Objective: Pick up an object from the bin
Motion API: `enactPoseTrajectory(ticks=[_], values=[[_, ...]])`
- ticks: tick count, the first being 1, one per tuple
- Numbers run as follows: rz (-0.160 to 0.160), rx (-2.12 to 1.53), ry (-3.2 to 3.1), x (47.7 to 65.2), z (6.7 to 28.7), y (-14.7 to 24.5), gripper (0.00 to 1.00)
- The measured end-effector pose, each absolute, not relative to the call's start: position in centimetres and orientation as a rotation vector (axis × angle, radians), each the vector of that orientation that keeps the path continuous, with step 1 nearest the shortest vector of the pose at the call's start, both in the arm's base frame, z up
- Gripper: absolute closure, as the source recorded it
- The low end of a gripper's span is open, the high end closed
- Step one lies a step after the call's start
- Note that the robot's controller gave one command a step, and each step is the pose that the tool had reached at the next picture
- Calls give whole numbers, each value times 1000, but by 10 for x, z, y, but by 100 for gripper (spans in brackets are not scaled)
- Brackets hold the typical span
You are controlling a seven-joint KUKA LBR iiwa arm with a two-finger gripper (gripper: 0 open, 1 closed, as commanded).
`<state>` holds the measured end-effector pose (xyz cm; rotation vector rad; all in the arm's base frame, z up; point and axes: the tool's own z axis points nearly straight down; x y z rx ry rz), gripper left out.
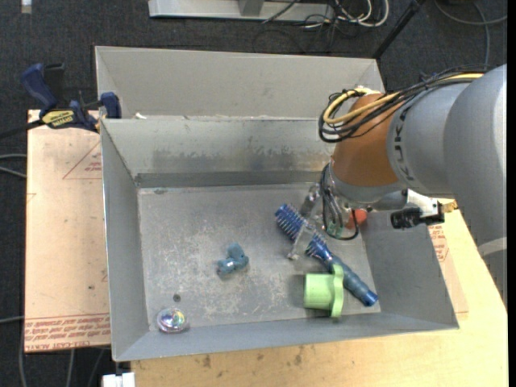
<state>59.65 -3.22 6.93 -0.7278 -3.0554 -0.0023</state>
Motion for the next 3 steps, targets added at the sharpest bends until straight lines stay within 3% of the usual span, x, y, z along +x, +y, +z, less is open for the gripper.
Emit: enactPoseTrajectory(ticks=[1,2,3], values=[[0,-724,-3058,597,69,-32,0],[-3,-725,-3055,596,69,-30,100],[-3,-722,-3058,597,81,-29,100]])
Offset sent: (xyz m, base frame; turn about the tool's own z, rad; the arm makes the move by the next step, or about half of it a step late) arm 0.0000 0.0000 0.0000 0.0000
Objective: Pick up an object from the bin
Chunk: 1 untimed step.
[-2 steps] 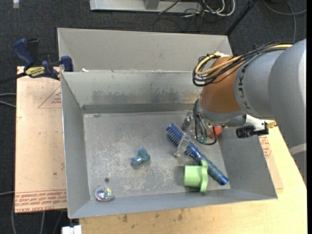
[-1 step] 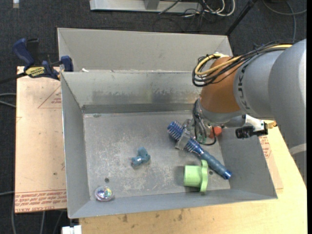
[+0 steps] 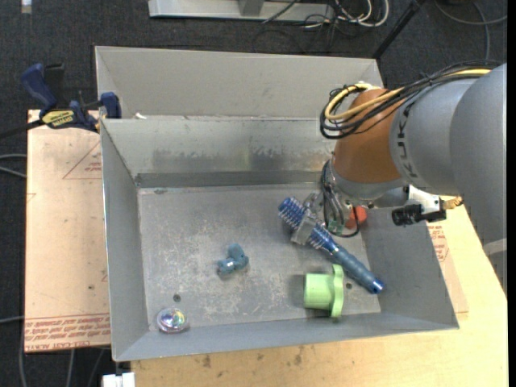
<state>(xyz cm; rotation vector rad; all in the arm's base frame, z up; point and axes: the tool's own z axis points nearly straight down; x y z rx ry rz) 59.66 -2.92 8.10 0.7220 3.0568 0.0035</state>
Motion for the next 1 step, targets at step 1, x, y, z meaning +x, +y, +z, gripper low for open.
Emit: enactPoseTrajectory(ticks=[1], values=[[3,717,3055,597,107,-29,100]])
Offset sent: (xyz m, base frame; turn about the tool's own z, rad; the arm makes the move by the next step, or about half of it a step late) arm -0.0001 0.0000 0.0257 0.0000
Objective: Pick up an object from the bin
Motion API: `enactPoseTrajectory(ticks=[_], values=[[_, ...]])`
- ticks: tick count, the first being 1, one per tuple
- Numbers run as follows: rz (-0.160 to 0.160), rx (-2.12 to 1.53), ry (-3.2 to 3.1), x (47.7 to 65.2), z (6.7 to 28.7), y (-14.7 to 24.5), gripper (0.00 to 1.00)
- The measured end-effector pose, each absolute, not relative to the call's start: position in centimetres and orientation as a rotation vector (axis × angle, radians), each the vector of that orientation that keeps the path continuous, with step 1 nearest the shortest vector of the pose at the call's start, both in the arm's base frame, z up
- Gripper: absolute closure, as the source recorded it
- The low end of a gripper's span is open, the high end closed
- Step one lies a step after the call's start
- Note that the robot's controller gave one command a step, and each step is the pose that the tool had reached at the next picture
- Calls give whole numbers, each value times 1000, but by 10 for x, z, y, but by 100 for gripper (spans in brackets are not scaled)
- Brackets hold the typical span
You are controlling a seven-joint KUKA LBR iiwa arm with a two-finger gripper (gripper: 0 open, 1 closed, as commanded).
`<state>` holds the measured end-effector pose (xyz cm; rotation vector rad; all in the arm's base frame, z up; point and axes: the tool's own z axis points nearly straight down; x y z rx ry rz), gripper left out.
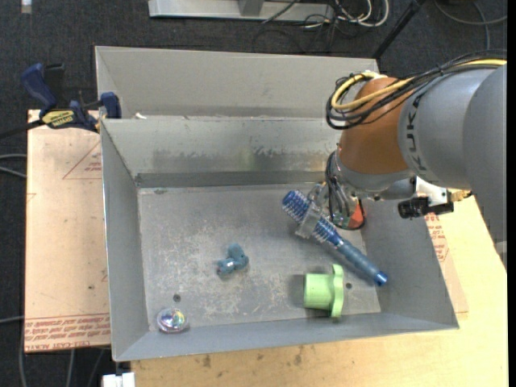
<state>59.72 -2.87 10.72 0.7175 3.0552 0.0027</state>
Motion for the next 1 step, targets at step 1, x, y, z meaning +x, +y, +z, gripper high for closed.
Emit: enactPoseTrajectory(ticks=[1], values=[[3,714,3055,598,136,-29,100]])
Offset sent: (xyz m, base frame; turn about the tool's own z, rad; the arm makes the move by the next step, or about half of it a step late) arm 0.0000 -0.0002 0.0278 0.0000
